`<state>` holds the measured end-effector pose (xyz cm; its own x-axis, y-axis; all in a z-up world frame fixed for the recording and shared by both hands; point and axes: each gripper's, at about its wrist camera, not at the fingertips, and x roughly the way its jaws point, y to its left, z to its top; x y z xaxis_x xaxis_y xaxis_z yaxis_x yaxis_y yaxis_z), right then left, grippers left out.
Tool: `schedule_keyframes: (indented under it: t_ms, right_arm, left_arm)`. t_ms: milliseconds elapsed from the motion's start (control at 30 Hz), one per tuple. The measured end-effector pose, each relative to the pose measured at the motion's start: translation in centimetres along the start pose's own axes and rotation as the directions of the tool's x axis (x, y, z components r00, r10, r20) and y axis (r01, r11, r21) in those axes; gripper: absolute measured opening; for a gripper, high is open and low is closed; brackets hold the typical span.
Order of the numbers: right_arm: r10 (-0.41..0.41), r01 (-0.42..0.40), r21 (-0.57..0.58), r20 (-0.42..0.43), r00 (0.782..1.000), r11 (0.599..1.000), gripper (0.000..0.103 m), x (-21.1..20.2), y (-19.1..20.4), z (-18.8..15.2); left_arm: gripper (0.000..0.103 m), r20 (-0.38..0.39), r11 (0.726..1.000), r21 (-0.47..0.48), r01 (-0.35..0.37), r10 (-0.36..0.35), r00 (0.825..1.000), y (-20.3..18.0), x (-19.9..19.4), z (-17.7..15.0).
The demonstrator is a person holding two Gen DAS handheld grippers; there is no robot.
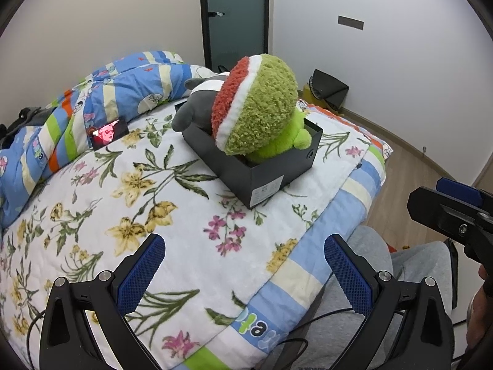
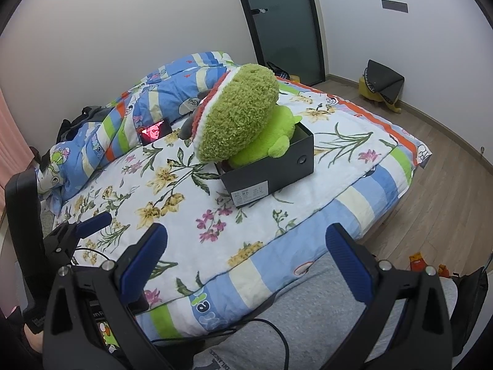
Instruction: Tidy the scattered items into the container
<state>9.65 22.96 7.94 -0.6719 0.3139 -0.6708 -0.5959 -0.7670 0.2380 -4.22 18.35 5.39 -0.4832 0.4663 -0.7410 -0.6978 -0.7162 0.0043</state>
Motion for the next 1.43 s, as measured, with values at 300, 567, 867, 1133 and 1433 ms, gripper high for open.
schedule_keyframes:
  t_ms: [300, 567, 867, 1133, 1433]
  right_arm:
    - [0.000, 0.000, 0.006, 0.001, 1.000, 1.000, 0.103, -0.3, -0.1, -0.2]
    - [-0.002, 0.002, 0.009, -0.001, 1.000, 1.000, 0.103, -0.3, -0.2, -0.2]
    - [-0.001, 0.001, 0.007, -0.011, 1.000, 1.000, 0.103, -0.2, 0.1, -0.4]
    - [-0.004, 0.004, 0.012, -0.008, 1.000, 1.000, 0.103, -0.3, 0.2, -0.6]
    - [-0.003, 0.003, 0.021, -0.018, 1.000, 1.000, 0.103, -0.5, 0.0, -1.1]
  left_arm:
    - [0.103, 0.002, 1.000, 0.013, 0.007, -0.007, 1.000, -0.4, 0.0, -0.1]
    - [0.103, 0.002, 1.000, 0.022, 0.022, -0.022, 1.000, -0.7, -0.1, -0.1]
    - [0.103, 0.002, 0.999, 0.029, 0.025, -0.026, 1.000, -0.6, 0.0, -0.2]
    - [0.103, 0.004, 0.999, 0.032, 0.039, -0.040, 0.999, -0.6, 0.0, -0.2]
    - [0.103, 0.002, 0.998, 0.024, 0.058, -0.058, 0.998, -0.4, 0.0, -0.2]
